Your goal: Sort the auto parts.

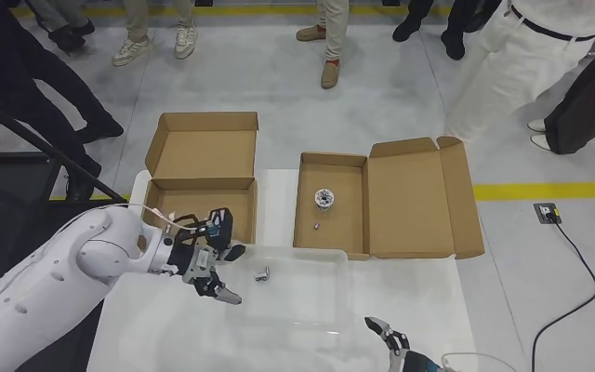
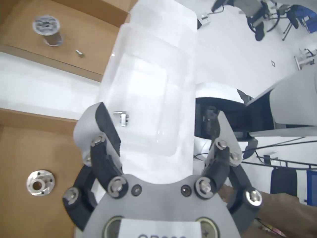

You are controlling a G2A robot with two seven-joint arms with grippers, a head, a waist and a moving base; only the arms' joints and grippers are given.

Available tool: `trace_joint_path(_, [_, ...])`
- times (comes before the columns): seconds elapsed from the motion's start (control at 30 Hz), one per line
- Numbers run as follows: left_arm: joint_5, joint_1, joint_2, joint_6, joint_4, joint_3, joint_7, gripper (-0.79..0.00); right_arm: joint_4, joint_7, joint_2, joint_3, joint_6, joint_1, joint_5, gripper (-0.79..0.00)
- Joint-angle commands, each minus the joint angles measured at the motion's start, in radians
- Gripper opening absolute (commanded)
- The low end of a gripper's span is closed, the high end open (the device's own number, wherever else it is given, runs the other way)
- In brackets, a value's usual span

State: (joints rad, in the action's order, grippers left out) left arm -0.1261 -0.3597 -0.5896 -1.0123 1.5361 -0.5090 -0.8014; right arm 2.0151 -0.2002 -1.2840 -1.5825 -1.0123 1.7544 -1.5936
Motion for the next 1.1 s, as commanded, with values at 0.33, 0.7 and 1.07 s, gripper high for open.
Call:
trace_joint_path(0.33, [-0.079,0.013,0.01,0.0,0.012,0.056,-0.002,0.0,0.0,0.0,0.0,0.0,0.0,0.0,0.0,0.0])
trace_joint_path(0.7, [-0.228,0.015,-0.027,0.004,0.029,0.082,-0.01,0.0,0.0,0.0,0.0,0.0,0.0,0.0,0.0,0.0])
trace_joint_path(1.07, [-0.455,0.137,-0.184,0.0,-0.065,0.241,-0.006,0.0,0.0,0.0,0.0,0.0,0.0,0.0,0.0,0.0])
